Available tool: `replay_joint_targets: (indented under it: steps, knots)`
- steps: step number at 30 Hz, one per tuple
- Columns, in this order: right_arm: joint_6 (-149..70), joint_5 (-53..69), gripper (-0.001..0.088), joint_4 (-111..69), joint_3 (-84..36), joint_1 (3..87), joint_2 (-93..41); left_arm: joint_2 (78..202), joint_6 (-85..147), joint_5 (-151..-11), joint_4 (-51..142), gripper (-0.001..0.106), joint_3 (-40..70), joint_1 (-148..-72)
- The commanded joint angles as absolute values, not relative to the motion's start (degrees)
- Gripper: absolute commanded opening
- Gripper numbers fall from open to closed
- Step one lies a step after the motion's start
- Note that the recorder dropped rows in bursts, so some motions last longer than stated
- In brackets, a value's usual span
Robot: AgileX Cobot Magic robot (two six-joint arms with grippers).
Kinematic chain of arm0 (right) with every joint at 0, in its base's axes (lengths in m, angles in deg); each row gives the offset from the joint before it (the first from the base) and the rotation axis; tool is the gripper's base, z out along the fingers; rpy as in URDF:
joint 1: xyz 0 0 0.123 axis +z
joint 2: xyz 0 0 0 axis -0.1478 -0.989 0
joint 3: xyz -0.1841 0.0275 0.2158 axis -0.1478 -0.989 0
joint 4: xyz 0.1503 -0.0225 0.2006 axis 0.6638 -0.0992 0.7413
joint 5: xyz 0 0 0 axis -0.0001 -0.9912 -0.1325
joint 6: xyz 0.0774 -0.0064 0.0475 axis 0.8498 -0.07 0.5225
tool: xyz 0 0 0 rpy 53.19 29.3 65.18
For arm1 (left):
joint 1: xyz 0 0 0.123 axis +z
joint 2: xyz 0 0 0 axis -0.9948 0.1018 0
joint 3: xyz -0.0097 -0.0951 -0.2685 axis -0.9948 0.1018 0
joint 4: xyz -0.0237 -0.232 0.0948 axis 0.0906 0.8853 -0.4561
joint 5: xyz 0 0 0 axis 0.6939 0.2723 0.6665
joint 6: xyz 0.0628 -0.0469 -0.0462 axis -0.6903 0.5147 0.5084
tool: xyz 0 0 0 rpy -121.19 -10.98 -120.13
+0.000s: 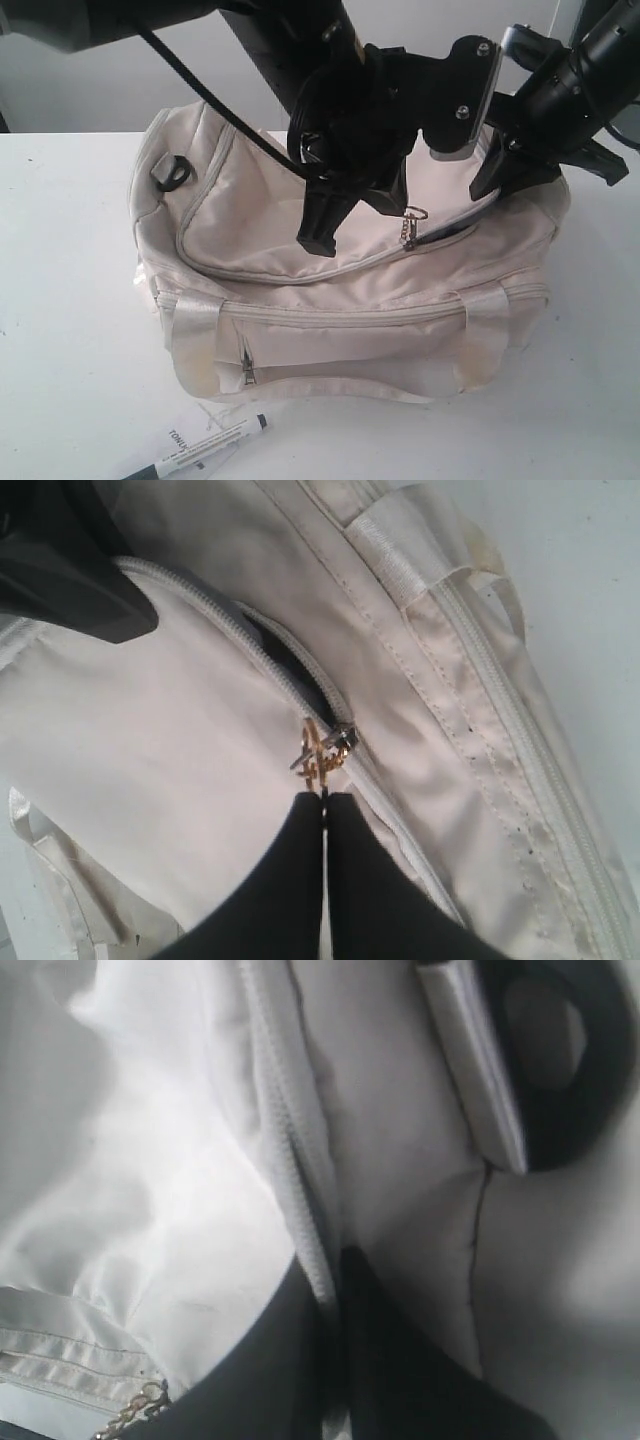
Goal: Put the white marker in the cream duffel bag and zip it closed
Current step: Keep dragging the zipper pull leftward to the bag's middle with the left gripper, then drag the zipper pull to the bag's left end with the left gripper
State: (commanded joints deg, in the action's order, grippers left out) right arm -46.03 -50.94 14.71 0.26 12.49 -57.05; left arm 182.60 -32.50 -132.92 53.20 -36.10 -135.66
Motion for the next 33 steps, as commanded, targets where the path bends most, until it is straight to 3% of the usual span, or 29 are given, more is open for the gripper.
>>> replay_joint_targets:
  steps: [33]
  knots:
    - [-50.6, -48.6, 0.0008, 14.6, 0.3, 12.5, -52.5, 182.6, -27.2, -144.8, 53.1, 0.0, -36.1, -135.6]
